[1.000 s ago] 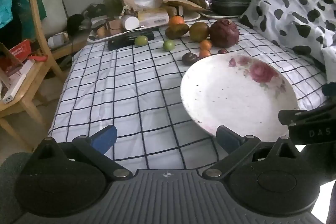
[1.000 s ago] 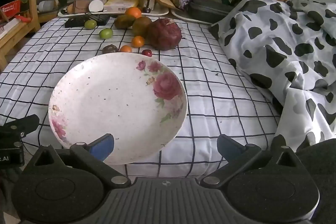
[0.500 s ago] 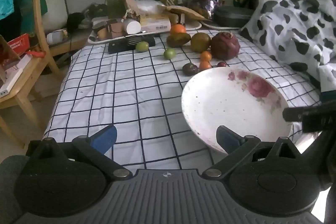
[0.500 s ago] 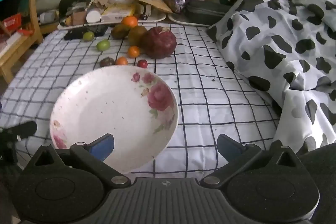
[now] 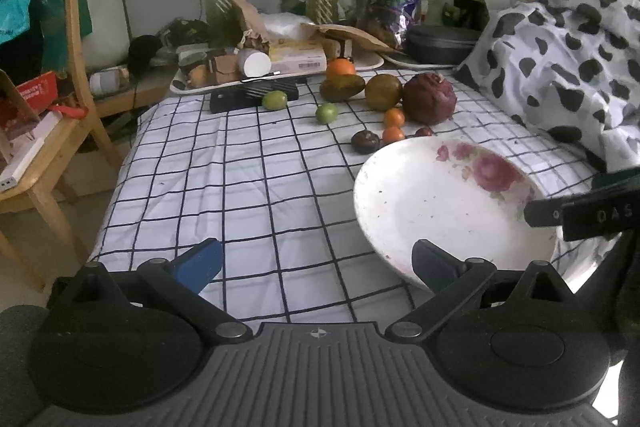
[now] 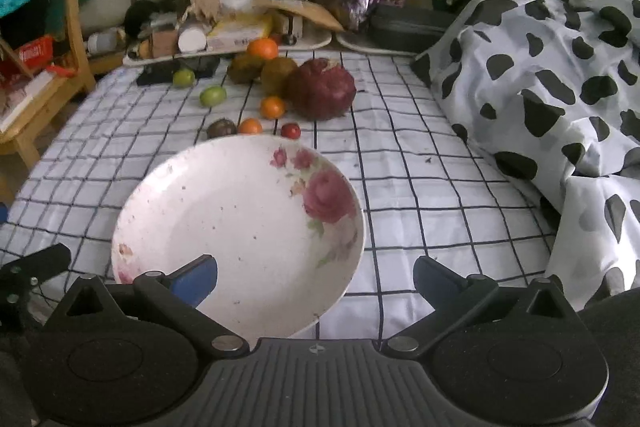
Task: Organize fruits
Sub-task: 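Move both tools past the white floral plate toward the fruit row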
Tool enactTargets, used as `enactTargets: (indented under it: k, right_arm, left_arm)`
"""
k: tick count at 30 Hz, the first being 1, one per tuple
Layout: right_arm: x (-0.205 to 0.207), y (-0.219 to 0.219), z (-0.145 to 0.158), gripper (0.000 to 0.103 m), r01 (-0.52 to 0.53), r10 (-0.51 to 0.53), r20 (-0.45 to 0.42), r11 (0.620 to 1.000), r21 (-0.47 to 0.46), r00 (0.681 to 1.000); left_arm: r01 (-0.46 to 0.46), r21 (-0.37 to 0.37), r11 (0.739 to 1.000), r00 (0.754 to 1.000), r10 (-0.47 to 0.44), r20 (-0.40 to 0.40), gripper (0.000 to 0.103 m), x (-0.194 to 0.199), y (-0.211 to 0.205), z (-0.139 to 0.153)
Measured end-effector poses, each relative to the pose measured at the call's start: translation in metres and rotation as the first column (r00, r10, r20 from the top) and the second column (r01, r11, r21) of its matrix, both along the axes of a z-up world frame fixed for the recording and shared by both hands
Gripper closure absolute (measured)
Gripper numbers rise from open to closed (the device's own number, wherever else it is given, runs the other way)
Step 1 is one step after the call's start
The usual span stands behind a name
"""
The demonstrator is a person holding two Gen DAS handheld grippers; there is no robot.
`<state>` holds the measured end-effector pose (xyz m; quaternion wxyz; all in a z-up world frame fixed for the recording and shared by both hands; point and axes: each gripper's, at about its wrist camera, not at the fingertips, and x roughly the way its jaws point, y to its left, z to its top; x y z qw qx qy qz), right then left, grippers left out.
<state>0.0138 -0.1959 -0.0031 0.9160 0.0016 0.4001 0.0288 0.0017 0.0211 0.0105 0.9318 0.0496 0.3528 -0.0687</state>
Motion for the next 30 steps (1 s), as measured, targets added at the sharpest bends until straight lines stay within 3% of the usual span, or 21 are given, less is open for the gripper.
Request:
enactTargets:
  k: [4, 6, 11, 22, 30]
  right_arm:
    - [-0.003, 0.001, 0.01, 0.0, 0.005, -0.005, -0.007, 1.0, -0.017, 1.0]
    - [-0.007, 0.003, 0.015, 0.0, -0.014, 0.015, 0.03, 1.0, -0.018, 0.999]
    - [-0.002, 0.004, 0.007, 0.0, -0.002, 0.002, -0.004, 1.0, -0.013, 1.0]
    - [-0.003, 0.009, 0.008, 0.0, -0.044, 0.043, 0.018, 0.999, 0.031, 0.999]
    - [0.003, 0.003, 0.009, 0.0, -0.042, 0.041, 0.016, 0.998, 0.05, 0.999]
  left_arm:
    - [-0.003, -0.036, 0.999, 1.0, 0.003, 0.007, 0.001, 0.0, 0.003, 0.004]
    - [0.0, -0.029, 1.0, 1.0, 0.0, 0.005, 0.001, -0.001, 0.001, 0.003]
    - [-0.001, -0.02, 1.0, 1.0, 0.001, 0.004, 0.001, -0.004, 0.003, 0.002]
    - [-0.04, -0.023, 0.999, 0.998, 0.041, 0.043, 0.001, -0.009, 0.02, 0.017]
    - [-0.009, 0.002, 1.0, 0.996, 0.009, 0.086, 0.001, -0.001, 0.014, 0.03]
